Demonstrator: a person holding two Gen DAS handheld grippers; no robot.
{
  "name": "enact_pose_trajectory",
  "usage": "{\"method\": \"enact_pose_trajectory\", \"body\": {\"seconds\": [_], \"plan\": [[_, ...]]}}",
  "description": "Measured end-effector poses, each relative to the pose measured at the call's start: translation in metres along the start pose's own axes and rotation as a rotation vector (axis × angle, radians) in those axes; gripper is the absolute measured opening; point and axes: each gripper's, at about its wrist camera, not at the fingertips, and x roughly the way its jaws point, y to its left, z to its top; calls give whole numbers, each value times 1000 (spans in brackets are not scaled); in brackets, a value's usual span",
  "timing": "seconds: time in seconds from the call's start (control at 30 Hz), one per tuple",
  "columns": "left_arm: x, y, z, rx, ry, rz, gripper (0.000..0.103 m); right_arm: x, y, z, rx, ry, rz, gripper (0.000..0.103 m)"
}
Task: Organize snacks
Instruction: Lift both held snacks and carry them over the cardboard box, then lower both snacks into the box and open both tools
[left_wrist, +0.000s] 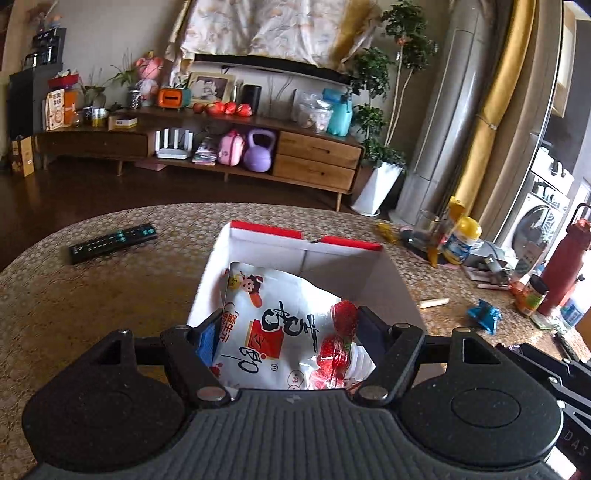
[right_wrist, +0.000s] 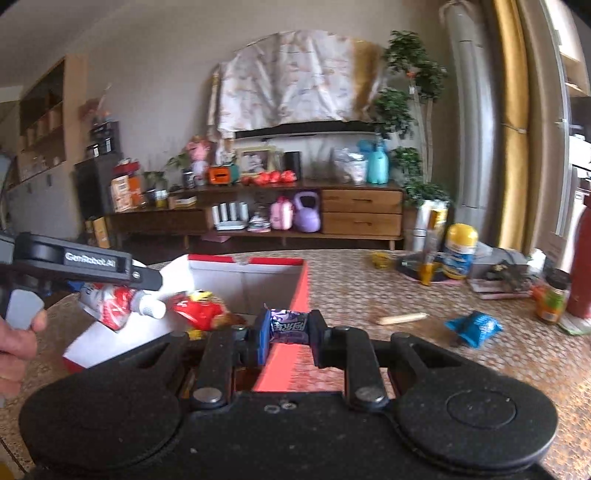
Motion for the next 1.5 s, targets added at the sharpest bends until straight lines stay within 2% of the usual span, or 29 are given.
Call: {"method": "enact_pose_trajectory", "body": {"seconds": [0.17, 0.43, 0.6, 0.8, 1.23, 1.5], "plan": [[1, 10, -2, -11, 9, 3, 74, 10, 24, 4, -44, 23, 50, 20], [7, 16, -7, -5, 28, 0, 74, 41, 52, -1, -102, 127, 120, 20], [13, 13, -12, 19, 46, -3, 74, 58, 61, -11, -135, 220, 132, 20], [23, 9, -15, 34, 67, -7, 74, 65, 68, -18, -172, 281, 137, 21], [37, 6, -20, 48, 101, -1, 74, 67, 71, -20, -186, 285, 124, 27], [45, 3, -24, 52, 123, 2, 73, 58, 72, -19, -196, 257, 108, 41]]}}
